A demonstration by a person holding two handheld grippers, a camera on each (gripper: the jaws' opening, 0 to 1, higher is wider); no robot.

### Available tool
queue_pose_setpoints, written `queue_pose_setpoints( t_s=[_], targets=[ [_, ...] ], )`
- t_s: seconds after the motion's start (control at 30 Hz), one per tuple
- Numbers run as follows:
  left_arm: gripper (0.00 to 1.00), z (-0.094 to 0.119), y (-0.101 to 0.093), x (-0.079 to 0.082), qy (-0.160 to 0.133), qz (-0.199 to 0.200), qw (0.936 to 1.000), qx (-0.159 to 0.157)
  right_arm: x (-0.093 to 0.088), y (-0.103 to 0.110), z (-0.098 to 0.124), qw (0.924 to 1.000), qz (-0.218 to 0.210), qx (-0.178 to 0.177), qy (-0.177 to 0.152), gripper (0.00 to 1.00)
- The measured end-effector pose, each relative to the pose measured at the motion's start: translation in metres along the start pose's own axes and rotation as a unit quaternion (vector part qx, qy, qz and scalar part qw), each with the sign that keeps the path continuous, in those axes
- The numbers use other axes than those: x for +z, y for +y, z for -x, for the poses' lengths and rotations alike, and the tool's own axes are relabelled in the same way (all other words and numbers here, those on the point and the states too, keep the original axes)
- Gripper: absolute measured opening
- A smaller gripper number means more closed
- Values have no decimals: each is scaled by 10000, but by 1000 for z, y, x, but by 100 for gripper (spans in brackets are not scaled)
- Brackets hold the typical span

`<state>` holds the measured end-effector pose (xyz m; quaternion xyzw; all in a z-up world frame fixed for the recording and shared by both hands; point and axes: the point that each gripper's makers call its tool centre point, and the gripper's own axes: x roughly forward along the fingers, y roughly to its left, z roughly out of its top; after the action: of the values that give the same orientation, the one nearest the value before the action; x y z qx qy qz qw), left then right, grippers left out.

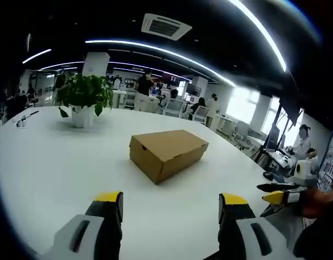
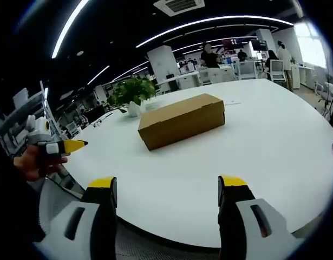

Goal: Operate the shoe box by opening the lid, removing the specified soft item, and placing it in the target area until the item is outside and the box remains undamaged.

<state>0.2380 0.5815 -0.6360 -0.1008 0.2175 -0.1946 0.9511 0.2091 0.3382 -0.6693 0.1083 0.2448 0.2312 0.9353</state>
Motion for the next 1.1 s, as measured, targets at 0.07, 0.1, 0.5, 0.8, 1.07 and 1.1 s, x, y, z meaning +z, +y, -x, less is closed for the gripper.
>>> queue_pose_setpoints(
  t_s=[0.07, 0.1, 0.5, 0.8, 1.07, 1.1],
  targets=[
    [73, 1, 1, 1, -9, 7, 10000, 11, 0, 0, 0, 10000, 13, -9, 6, 72],
    [73, 1, 1, 1, 1, 10, 10000, 17, -1, -1, 0, 10000, 17, -14, 15, 72],
    [73, 3, 4, -1, 18, 27, 10000, 61, 1, -3, 4, 10000, -16, -77, -9, 72],
    [73, 3, 7, 2, -12, 36, 9999, 95, 0, -2, 6, 10000, 48, -61, 29, 72],
    [73, 3, 11, 1, -10, 52, 9999, 122, 0, -3, 6, 9999, 82, -76, 55, 71],
    [73, 3, 11, 1, -11, 65, 9999, 126, 0, -3, 7, 9999, 77, -80, 50, 71]
  ],
)
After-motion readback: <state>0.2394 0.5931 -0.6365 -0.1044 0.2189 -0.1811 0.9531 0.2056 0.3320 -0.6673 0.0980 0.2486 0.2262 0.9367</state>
